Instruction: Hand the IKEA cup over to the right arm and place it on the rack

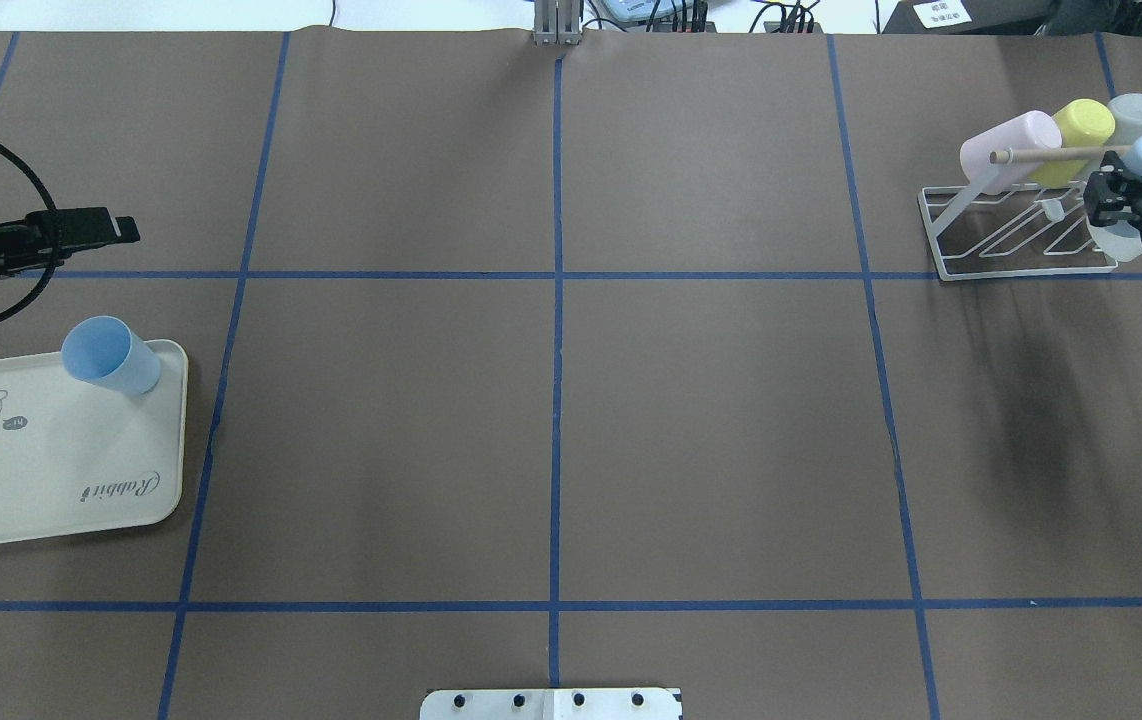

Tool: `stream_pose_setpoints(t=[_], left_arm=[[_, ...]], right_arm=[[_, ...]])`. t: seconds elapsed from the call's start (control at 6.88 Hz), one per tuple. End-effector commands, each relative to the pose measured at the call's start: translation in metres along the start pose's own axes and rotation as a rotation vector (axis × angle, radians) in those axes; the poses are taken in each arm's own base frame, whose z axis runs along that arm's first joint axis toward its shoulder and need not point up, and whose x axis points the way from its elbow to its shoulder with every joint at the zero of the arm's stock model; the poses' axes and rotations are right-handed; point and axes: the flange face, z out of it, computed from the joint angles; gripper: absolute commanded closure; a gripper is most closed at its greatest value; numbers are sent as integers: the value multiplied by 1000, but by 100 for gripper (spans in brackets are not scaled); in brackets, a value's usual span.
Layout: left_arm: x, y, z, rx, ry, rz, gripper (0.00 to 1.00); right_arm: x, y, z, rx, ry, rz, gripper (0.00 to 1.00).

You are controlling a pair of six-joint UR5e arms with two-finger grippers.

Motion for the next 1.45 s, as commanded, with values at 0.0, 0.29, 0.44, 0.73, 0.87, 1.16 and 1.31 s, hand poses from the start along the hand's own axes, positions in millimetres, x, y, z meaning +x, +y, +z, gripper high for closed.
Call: stream_pose_setpoints(t=[0.0,0.29,0.44,0.73,0.87,1.16,1.31], left_arm=[[0,0,0,0,0,0,0],[0,0,0,0,0,0,0],[0,0,-1,1,0,0,0],[0,0,0,0,0,0,0],[-1,0,0,-1,-1,0,0],[-1,0,0,-1,-1,0,0],[-1,0,0,-1,-1,0,0]], right_arm=[[-2,3,6,-4,4,-2,100],[-1,7,10,-9,10,-7,100],[1,11,12,-13,16,-12,100],[2,13,14,-17,20,-16,100],[2,13,14,-18,19,-16,81],[-5,12,19,-11,16,-2,0],[-6,11,19,-11,15,-1,0]])
